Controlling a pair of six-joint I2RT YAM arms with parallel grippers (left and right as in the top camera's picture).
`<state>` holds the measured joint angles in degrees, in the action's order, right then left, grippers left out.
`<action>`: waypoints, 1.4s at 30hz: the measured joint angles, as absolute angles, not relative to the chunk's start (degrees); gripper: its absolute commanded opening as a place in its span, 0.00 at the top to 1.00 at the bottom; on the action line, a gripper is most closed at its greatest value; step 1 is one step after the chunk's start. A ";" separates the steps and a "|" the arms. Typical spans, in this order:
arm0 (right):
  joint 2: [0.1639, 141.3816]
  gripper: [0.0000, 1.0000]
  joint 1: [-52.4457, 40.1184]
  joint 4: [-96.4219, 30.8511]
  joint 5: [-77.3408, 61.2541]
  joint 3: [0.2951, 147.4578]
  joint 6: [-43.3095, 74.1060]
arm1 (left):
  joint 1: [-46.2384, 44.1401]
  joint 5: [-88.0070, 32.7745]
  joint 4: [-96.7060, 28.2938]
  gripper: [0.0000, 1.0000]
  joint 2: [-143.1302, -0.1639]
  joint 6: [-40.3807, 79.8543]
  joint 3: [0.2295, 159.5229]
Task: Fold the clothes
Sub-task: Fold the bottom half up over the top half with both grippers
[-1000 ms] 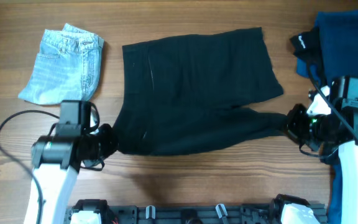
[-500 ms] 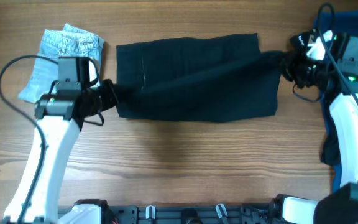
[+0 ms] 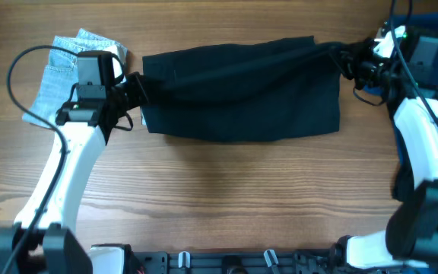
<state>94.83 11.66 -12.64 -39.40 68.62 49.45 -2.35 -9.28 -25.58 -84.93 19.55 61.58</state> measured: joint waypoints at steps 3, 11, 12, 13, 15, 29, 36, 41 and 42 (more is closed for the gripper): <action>99.55 0.96 11.46 -6.96 -39.44 68.60 52.71 | -2.35 -9.28 -19.44 0.95 -90.50 19.57 61.58; 107.63 0.46 9.17 8.60 -39.40 68.62 58.76 | -2.35 -7.05 -5.63 0.05 -102.19 23.81 61.56; 108.49 0.42 8.88 9.93 -39.42 68.64 58.67 | -2.33 -6.44 -3.66 0.00 -103.24 24.58 61.58; 109.12 0.37 8.64 10.24 -39.83 68.64 58.19 | -2.24 -6.00 -3.20 0.01 -103.68 25.02 61.58; 109.62 0.36 8.67 10.37 -42.44 68.64 54.04 | -1.96 -5.56 -4.56 0.00 -103.83 26.15 61.78; 105.54 0.34 9.78 -33.87 -42.28 69.63 25.78 | 2.00 -12.58 -28.14 0.00 -102.10 24.01 62.37; 105.51 0.33 8.19 -40.93 -23.40 69.47 20.18 | 2.02 -18.55 -24.73 0.00 -106.78 23.53 62.72; 105.51 0.34 8.16 -41.36 -23.11 69.47 18.26 | 2.04 -22.50 -15.75 0.30 -110.00 23.59 63.68; 105.51 0.34 8.19 -41.36 -23.11 69.47 18.06 | 2.04 -22.68 -14.02 0.39 -110.65 23.55 63.68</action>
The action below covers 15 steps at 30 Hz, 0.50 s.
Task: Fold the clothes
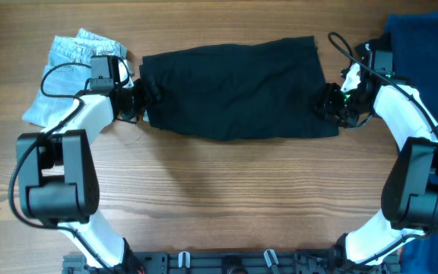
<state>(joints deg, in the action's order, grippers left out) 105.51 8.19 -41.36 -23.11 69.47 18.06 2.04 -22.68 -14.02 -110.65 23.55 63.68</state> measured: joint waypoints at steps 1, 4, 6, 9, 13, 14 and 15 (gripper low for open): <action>105.51 0.35 8.19 -41.34 -23.16 69.47 17.87 | 2.04 -22.90 -12.80 0.46 -111.35 23.42 63.68; 105.51 0.36 8.19 -41.41 -23.33 69.47 17.82 | 2.15 -23.22 -11.73 0.56 -112.36 23.05 63.70; 105.51 0.37 8.19 -41.56 -23.35 69.47 17.80 | 1.85 -23.51 -11.46 0.51 -112.62 22.76 63.70; 105.51 0.38 8.19 -41.58 -23.51 69.47 17.67 | 0.51 -23.53 -10.68 0.52 -112.73 21.61 63.70; 105.51 0.42 8.19 -42.33 -23.53 69.47 17.67 | -2.85 -23.77 -8.86 0.94 -113.51 19.53 63.75; 105.51 0.42 8.19 -42.68 -23.53 69.47 17.67 | -3.60 -23.94 -8.75 0.96 -113.84 19.14 63.81; 105.51 0.42 8.16 -42.89 -23.55 69.47 17.67 | -4.05 -24.12 -8.80 0.96 -114.24 19.16 63.83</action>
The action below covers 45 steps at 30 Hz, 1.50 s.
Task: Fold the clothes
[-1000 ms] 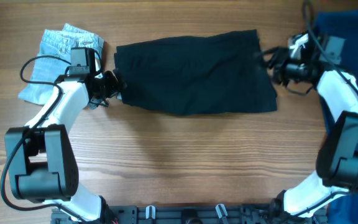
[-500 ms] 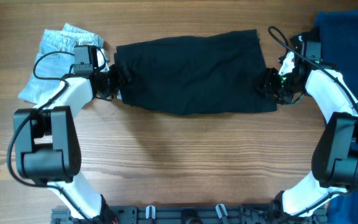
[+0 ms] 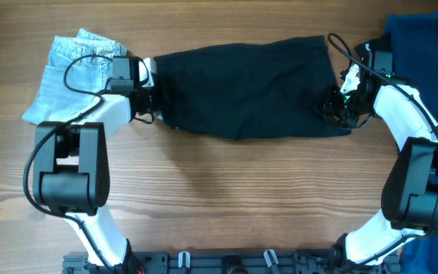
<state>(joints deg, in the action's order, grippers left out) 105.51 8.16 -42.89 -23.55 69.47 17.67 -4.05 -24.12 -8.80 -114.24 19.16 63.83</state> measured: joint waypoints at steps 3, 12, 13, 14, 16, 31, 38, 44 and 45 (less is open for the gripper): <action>105.51 0.45 8.19 -44.18 -23.55 69.47 17.65 | -3.90 -24.99 -11.09 0.96 -114.63 18.90 64.16; 105.51 0.45 8.19 -48.14 -24.97 69.47 17.65 | 1.17 -13.98 -56.16 0.96 -101.06 8.03 75.02; 105.51 0.45 8.16 -48.29 -25.32 69.47 17.65 | 1.37 -11.62 -59.37 0.96 -98.78 6.63 77.69; 105.51 0.45 8.16 -48.49 -25.85 69.47 17.65 | 1.45 -9.52 -62.11 0.96 -96.42 5.26 80.71; 105.51 0.44 8.19 -48.69 -27.27 69.47 17.65 | 1.28 -6.63 -67.88 0.96 -93.65 2.94 88.12; 105.45 0.87 5.85 -45.78 -33.82 68.71 12.64 | -9.21 0.95 -70.76 0.96 -94.74 0.10 97.62; 105.49 0.93 -13.08 -33.06 -37.67 66.50 7.57 | -9.21 2.98 -73.52 0.84 -94.74 0.27 97.62; 111.04 0.91 -16.43 -30.96 -28.73 66.50 12.12 | -9.21 3.20 -74.41 0.00 -94.72 0.30 97.62; 112.84 0.91 -16.40 -30.57 -27.97 66.50 12.58 | -9.21 3.36 -74.41 0.00 -94.72 0.30 97.62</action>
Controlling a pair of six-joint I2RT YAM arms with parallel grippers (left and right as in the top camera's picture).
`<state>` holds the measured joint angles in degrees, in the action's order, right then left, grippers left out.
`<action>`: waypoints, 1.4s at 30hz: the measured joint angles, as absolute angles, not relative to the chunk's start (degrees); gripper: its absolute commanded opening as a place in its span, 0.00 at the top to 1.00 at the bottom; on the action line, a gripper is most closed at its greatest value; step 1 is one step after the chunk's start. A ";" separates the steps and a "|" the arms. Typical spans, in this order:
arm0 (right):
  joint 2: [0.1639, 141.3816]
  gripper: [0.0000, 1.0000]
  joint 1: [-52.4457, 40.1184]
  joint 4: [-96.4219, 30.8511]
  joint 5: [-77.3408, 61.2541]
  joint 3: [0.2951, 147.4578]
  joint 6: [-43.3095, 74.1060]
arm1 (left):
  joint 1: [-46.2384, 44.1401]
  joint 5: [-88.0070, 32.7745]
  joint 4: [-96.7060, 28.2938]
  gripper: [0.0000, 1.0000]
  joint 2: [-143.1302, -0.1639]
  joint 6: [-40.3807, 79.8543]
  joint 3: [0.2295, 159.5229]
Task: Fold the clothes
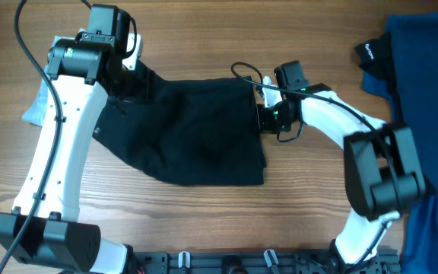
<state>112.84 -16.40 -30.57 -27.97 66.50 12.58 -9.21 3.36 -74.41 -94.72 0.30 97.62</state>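
Observation:
A black garment (pixel 188 137) lies in the middle of the table, bunched into a slanted shape, with its right edge near the centre. My left gripper (pixel 131 76) is at the garment's far left corner and looks shut on the cloth, which is pulled up toward it. My right gripper (pixel 265 116) sits low at the garment's upper right edge and appears shut on the fabric there.
A sliver of folded light-blue jeans (pixel 32 114) shows behind my left arm at the far left. A pile of blue clothes (pixel 424 84) fills the right side. A dark item with white lettering (pixel 371 50) lies on the pile's top left.
My right gripper has moved far left, from the garment's spread right end to the table's centre. The garment is now much narrower. My left gripper has moved back and slightly left, with its arm over the jeans.
The black garment first hung stretched between my two grippers at its ends. Then it lay flat and wide with both grippers low at its ends. It then shifted a little to the right. Now its right end has come inward and the cloth is bunched.

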 measured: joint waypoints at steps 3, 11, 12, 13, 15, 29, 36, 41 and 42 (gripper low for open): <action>115.35 0.96 -15.81 -30.41 -30.11 67.61 13.80 | -9.21 4.21 -74.41 0.00 -94.72 0.71 97.62; 115.72 0.96 -10.11 -39.27 -26.04 70.13 21.50 | -9.21 5.15 -74.56 0.00 -94.72 1.32 97.62; 115.18 0.96 -7.90 -40.56 -23.70 70.13 22.13 | -9.21 5.15 -74.56 0.00 -94.72 1.41 97.62; 114.32 0.96 -4.05 -41.71 -20.51 70.13 23.07 | -9.21 5.19 -74.59 0.00 -94.72 1.69 97.62; 113.16 0.96 2.68 -42.65 -15.57 70.08 24.43 | -9.21 5.30 -74.59 0.00 -94.72 2.31 97.62; 107.74 0.33 -0.86 -35.11 -39.86 67.53 2.02 | -9.21 1.61 -73.73 0.00 -94.72 3.31 97.62; 113.38 0.40 -7.42 -36.25 -36.93 67.53 2.00 | -9.21 1.61 -73.73 0.00 -94.72 3.31 97.62; 113.43 0.48 -10.44 -38.22 -35.53 67.53 1.67 | -9.21 1.61 -73.67 0.00 -94.72 3.31 97.62; 113.40 0.57 -11.42 -38.24 -35.07 67.53 1.61 | -9.21 1.61 -73.65 0.00 -94.72 3.31 97.62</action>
<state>113.40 -11.42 -38.24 -35.07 67.53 1.61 -9.21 1.61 -73.65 -94.72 3.31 97.62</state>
